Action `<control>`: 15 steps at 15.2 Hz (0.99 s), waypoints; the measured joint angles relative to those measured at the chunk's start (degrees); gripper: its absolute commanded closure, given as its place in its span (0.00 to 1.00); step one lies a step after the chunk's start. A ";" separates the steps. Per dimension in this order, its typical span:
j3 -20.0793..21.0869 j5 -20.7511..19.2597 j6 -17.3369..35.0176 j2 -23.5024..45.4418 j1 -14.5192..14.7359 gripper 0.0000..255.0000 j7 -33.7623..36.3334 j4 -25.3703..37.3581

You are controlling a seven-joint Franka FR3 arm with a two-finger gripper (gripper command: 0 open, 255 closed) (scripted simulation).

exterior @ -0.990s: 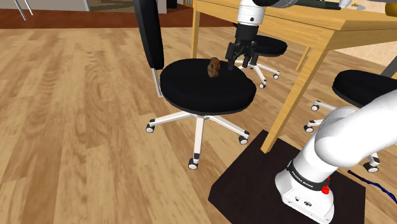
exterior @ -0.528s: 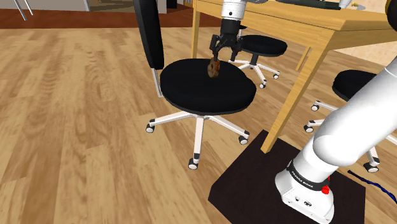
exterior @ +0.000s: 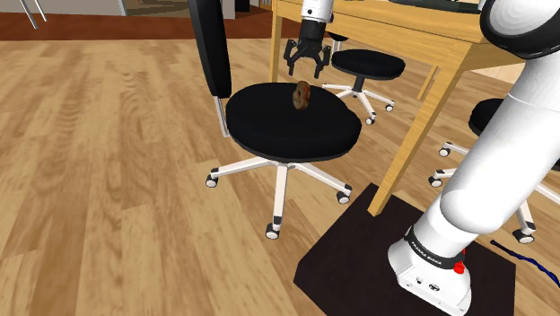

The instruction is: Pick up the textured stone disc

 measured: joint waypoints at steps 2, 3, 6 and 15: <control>0.08 0.07 1.06 -0.01 -0.06 0.00 -0.12 -0.48; 0.10 0.11 2.03 -0.07 -0.07 0.00 -0.04 -0.98; 0.22 0.03 4.14 -0.26 -0.10 1.00 -0.37 -3.23; 0.29 0.09 3.08 -0.29 -0.26 1.00 -1.36 -3.14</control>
